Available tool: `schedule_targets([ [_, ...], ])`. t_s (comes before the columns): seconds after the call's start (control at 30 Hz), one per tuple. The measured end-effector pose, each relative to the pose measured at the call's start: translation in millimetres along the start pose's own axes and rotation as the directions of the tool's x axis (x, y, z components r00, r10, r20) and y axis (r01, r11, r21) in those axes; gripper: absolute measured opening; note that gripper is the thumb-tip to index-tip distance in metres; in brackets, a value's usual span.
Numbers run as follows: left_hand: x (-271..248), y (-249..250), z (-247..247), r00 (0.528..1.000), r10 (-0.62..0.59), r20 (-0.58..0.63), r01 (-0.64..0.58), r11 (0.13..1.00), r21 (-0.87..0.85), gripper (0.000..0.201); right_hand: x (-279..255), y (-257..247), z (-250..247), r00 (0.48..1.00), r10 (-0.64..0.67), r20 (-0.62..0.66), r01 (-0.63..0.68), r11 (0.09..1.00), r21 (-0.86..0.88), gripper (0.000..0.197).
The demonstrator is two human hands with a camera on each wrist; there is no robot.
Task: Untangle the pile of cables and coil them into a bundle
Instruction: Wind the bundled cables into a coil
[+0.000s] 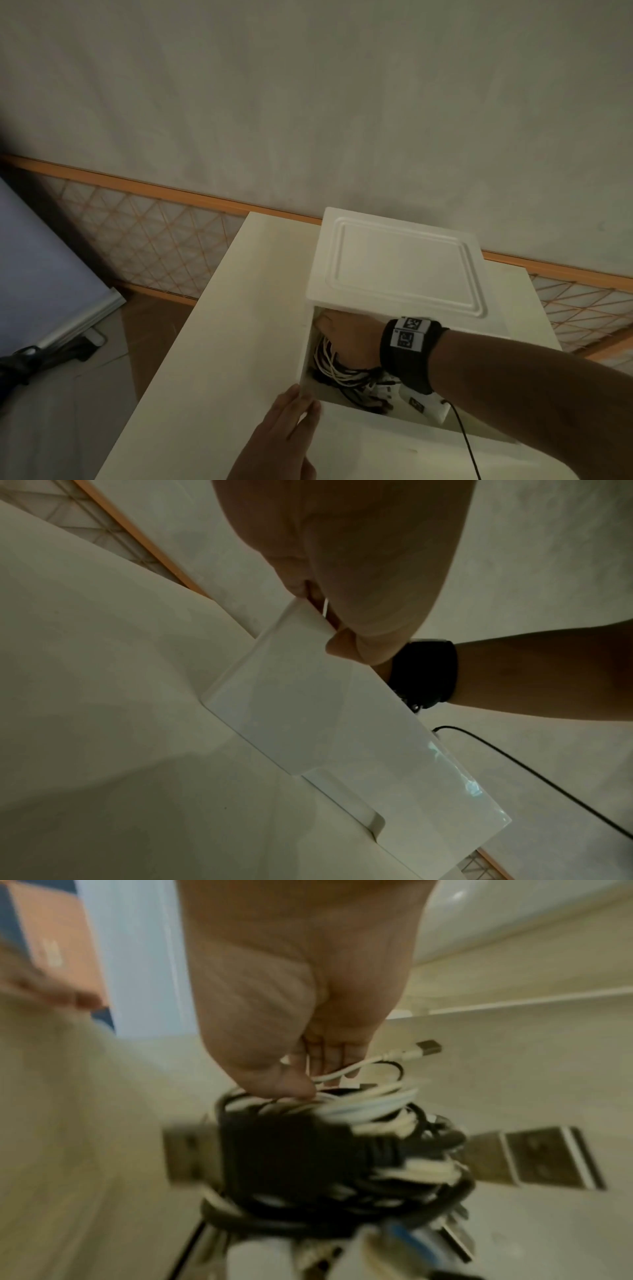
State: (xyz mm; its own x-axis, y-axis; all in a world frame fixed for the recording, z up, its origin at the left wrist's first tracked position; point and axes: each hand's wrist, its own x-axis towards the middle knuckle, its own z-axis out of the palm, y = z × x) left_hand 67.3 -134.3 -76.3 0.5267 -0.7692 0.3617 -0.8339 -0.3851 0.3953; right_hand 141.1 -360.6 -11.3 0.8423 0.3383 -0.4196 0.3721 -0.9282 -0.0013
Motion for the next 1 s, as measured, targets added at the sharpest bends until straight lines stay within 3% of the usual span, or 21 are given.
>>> schedule_targets([
  [0.07,0.1,1.8,-2.8,1.0,-0.005,0.001,0.005,0.999,-0.037,0.056,-5.5,7.7,-2.1,1.0,-0.022,0.017,0.021,0.997,0.078,0.06],
  [0.17,1.2,1.2,-2.1,1.0,-0.012,0.019,0.013,0.998,-0.06,0.054,-12.5,19.7,7.2,0.977,-0.088,0.195,0.103,0.992,-0.069,0.1],
  [0.23,2.2,-0.9,-1.4,1.0,0.0,0.025,0.0,0.999,-0.032,0.041,-11.7,25.2,27.6,0.966,-0.07,0.248,0.105,0.986,-0.128,0.113],
  [0.3,3.5,-0.6,-0.1,0.999,0.01,-0.038,-0.008,1.0,0.028,0.026,-7.8,25.2,50.4,0.976,-0.049,0.213,0.084,0.984,-0.157,0.113],
  [0.43,2.9,7.5,11.3,0.983,-0.05,-0.176,0.047,0.999,-0.024,0.029,6.2,22.0,71.7,0.977,-0.013,0.213,0.049,0.986,-0.162,0.098],
  [0.53,5.6,4.5,11.7,0.975,-0.011,-0.224,0.011,1.0,-0.004,0.03,9.8,23.5,68.7,0.967,0.022,0.253,0.024,0.984,-0.175,0.102],
  [0.63,5.0,3.4,-2.0,0.991,0.032,-0.127,-0.03,0.999,0.013,0.035,4.7,18.4,57.3,0.958,0.051,0.281,0.01,0.977,-0.213,0.109],
  [0.77,3.0,6.9,-22.7,0.989,-0.085,0.124,0.092,0.994,-0.054,0.06,-1.4,10.5,13.1,0.936,0.085,0.343,-0.029,0.986,-0.164,0.127],
  [0.8,2.9,6.9,-25.7,0.982,-0.079,0.173,0.083,0.996,-0.014,0.062,-8.5,8.1,-3.0,0.942,0.086,0.324,-0.068,0.996,-0.064,0.125],
  [0.87,0.2,7.0,-30.7,0.976,-0.052,0.212,0.051,0.999,0.01,0.06,-33.2,2.8,-35.5,0.963,0.086,0.254,-0.128,0.98,0.154,0.104],
  [0.93,-4.6,11.6,-36.5,0.98,-0.124,0.153,0.15,0.973,-0.173,0.051,-67.5,-2.1,-63.1,0.966,0.192,0.171,-0.237,0.923,0.303,0.071],
  [1.0,-8.9,23.9,-45.8,0.96,-0.27,0.076,0.278,0.886,-0.37,0.035,-102.5,-1.2,-72.1,0.922,0.383,0.051,-0.348,0.766,0.54,0.049],
])
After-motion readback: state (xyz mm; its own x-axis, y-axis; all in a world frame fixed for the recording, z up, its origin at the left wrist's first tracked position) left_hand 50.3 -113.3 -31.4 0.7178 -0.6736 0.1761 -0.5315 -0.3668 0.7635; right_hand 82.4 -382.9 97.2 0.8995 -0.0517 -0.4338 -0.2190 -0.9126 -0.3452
